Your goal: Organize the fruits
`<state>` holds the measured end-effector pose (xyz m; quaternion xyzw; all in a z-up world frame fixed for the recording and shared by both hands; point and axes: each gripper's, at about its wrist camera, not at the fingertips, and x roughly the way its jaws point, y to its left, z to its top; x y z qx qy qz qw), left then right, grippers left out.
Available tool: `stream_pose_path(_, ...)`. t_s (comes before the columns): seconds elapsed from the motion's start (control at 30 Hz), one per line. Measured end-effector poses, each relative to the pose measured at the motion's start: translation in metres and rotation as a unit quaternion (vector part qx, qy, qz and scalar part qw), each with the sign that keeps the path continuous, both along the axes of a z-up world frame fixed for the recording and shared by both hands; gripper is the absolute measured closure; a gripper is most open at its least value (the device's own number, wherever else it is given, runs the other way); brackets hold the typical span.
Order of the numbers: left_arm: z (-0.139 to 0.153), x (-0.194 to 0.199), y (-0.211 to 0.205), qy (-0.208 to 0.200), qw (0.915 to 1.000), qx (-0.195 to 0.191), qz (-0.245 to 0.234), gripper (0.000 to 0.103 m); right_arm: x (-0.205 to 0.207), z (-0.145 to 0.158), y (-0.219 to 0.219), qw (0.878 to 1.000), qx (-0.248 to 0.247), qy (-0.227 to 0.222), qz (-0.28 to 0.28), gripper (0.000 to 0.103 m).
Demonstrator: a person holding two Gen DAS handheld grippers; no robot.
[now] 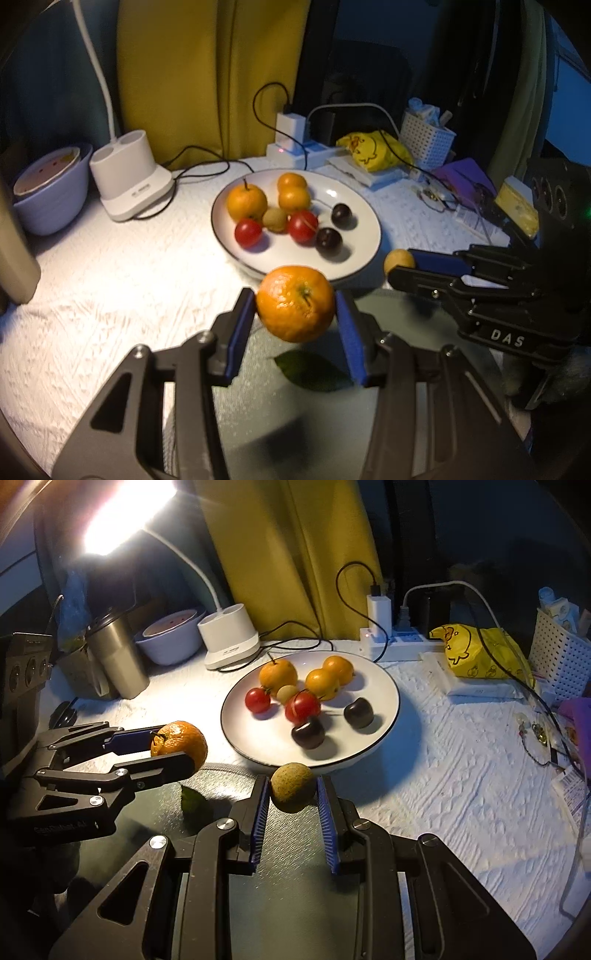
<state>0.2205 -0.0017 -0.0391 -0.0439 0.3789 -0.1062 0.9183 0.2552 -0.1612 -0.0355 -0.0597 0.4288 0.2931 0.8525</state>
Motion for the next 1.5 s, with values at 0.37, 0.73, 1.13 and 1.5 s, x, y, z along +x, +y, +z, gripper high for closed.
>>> stream_pose_path(0.37, -0.006, 0.022, 0.002, 0.006, 1.0, -0.004, 0.004, 0.057, 0.021, -0.003, -0.004, 1.0, 0.01, -0.004, -0.012, 0.075)
stream_pose_path(0.73, -0.01, 0.046, 0.001, 0.012, 0.9999, -0.009, -0.002, 0.057, 0.037, -0.012, -0.002, 1.0, 0.017, 0.0, -0.011, 0.075)
stream_pose_path(1.13, -0.011, 0.052, -0.002, 0.019, 0.9997, -0.013, -0.002, 0.056, 0.042, -0.017, 0.0, 1.0, 0.012, 0.003, -0.01, 0.075)
stream_pose_path(1.5, 0.006, 0.037, -0.002, -0.005, 0.9999, -0.015, -0.003, 0.056, 0.034, -0.006, 0.001, 1.0, 0.009, -0.007, -0.009, 0.075)
